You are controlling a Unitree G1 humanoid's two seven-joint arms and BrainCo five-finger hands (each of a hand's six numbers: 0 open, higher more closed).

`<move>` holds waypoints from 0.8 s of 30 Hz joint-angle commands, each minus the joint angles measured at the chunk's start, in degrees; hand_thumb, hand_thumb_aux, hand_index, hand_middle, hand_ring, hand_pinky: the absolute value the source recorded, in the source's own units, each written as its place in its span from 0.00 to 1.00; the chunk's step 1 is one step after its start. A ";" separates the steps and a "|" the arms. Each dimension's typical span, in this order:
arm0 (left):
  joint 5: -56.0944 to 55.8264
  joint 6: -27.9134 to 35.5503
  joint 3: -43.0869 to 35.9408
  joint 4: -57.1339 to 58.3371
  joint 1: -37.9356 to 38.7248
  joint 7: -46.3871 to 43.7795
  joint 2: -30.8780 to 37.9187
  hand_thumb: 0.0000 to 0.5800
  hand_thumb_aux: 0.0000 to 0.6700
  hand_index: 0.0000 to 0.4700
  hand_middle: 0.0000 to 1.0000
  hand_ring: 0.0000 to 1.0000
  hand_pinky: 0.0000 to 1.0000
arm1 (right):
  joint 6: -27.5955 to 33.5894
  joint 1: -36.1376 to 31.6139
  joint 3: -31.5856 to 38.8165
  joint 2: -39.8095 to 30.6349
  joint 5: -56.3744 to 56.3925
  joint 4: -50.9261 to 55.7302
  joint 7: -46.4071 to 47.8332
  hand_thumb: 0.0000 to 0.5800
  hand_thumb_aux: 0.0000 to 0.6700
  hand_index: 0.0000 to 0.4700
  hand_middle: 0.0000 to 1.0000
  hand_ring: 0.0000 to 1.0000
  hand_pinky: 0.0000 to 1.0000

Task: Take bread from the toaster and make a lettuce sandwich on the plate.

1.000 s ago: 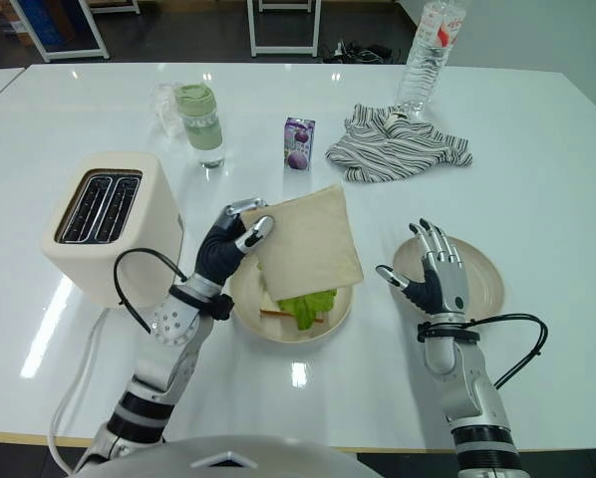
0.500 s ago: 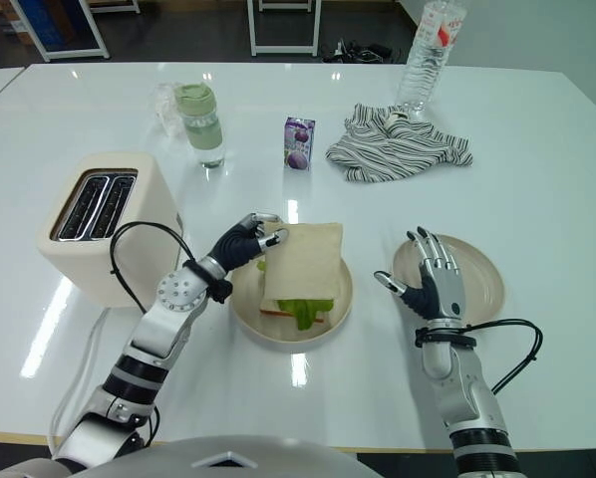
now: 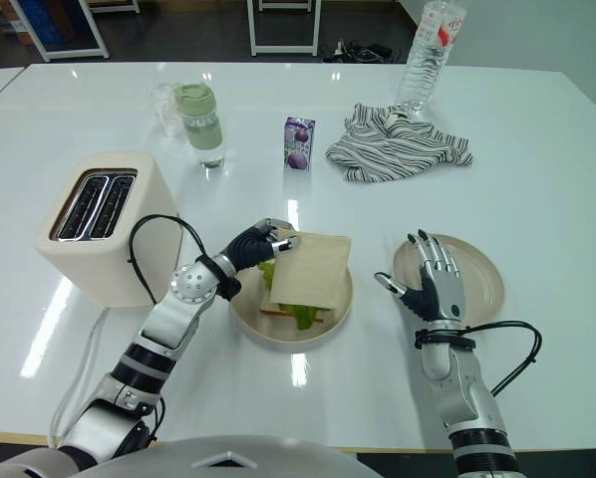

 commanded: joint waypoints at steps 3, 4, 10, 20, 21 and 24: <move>2.35 2.09 -0.04 0.85 -0.50 -0.04 0.59 1.00 1.00 1.00 1.00 1.00 1.00 | 0.47 0.13 0.78 -0.12 -0.57 0.31 -0.15 0.00 0.00 0.00 0.00 0.00 0.00; 2.43 2.18 0.18 0.78 -0.36 0.05 0.61 1.00 1.00 1.00 1.00 1.00 1.00 | 0.51 0.12 0.85 -0.14 -0.58 0.32 -0.20 0.00 0.00 0.00 0.00 0.00 0.00; 3.52 3.00 0.34 0.96 -0.50 0.39 0.88 1.00 1.00 1.00 1.00 1.00 1.00 | 0.88 0.26 1.13 -0.32 -0.98 0.19 -0.61 0.00 0.00 0.00 0.00 0.00 0.00; 7.38 2.01 -0.41 4.53 -0.95 2.40 0.59 1.00 1.00 1.00 1.00 1.00 1.00 | -7.91 4.36 5.24 -3.08 -10.23 -11.17 -7.59 0.00 0.00 0.00 0.00 0.00 0.00; 7.49 1.96 -0.34 4.63 -0.96 2.43 0.59 1.00 1.00 1.00 1.00 1.00 1.00 | -8.75 4.78 6.79 -3.18 -12.44 -12.68 -7.97 0.00 0.00 0.00 0.00 0.00 0.00; 7.87 1.87 -0.38 4.90 -1.14 2.46 0.49 1.00 1.00 1.00 1.00 1.00 1.00 | -10.59 5.51 11.58 -2.79 -18.32 -15.99 -8.56 0.00 0.00 0.00 0.00 0.00 0.00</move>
